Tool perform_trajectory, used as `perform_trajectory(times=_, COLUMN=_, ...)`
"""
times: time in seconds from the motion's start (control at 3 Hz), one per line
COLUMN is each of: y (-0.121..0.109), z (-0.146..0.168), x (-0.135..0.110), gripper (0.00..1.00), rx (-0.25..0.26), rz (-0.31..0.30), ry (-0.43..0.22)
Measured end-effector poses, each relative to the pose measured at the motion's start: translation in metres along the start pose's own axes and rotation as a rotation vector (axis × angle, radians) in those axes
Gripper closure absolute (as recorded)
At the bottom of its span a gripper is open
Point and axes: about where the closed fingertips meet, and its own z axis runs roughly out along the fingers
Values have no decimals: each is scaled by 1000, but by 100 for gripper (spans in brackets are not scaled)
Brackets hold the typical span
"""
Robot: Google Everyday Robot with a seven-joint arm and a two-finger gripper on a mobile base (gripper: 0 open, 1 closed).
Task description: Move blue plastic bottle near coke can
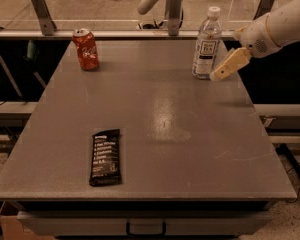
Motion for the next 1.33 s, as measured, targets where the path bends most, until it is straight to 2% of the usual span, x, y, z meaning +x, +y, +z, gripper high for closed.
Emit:
perform_trajectory(times=0.33, y=-21, z=16, x=-16, gripper=0, rx=-3, rz=58, ry=-125)
perform_trajectory(times=0.67, y=-28, z=26, x=-28, gripper=0, rx=-47, rz=123, ry=-238)
perform_trajectory(times=1.0, y=-26, z=32, x=-43, gripper=17, rx=-111, rz=173, ry=-332)
perform_trajectory(times=1.33, y=-17, z=33, x=-54, gripper=42, rx=-171, rz=201, ry=-389)
